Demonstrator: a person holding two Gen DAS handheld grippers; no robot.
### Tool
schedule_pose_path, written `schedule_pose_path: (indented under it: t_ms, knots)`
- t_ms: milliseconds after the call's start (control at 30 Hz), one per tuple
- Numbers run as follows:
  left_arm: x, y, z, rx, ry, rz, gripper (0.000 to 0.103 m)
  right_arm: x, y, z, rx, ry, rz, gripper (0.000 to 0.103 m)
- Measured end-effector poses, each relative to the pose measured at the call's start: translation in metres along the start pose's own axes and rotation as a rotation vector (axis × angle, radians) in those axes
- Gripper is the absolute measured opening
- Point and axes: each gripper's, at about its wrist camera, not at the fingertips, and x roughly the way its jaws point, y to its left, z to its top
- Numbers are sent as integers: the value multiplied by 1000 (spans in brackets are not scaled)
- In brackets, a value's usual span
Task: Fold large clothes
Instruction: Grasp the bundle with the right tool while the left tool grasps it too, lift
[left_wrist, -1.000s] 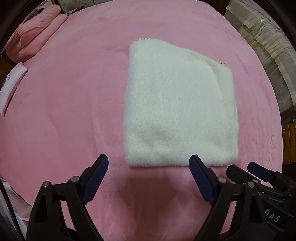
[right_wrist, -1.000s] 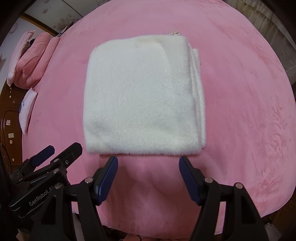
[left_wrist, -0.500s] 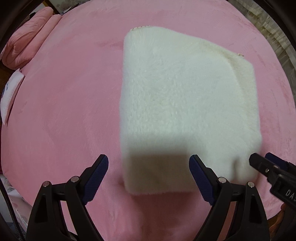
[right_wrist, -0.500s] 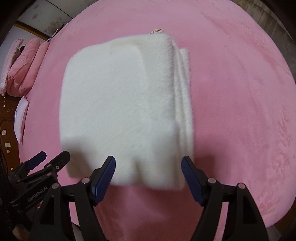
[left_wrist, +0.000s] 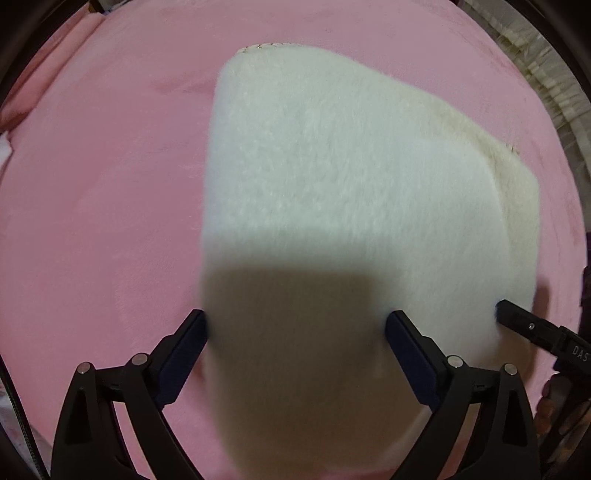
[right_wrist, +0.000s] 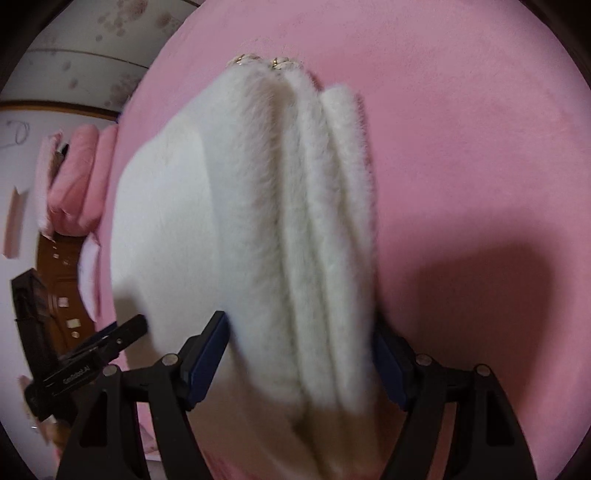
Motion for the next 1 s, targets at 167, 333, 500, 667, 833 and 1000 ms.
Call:
schedule_pose_path:
  t_ms: [167,333,500,667,833,1000]
  knots:
    - [13,15,14,-73,20,-81,103,7,-11,12,-12,-17,98,74]
    - [16,21,14,-55,-15,-95,103,18,-25,26,14,-14,209,71]
    - [16,22,10,-46,-40,-98,102,16,-19,26,-14,-17,217,49]
    - [-3,11,0,-49,-92,-32,78,2,-4,17,-83,-56,179,37]
    - [-25,11,-26,-54,-164,10,53,-17,22,4,-133,-119,211,36]
    - [-42,20,-48,-66,-166,-44,44,-43,38,-29,-218,-178,211,35]
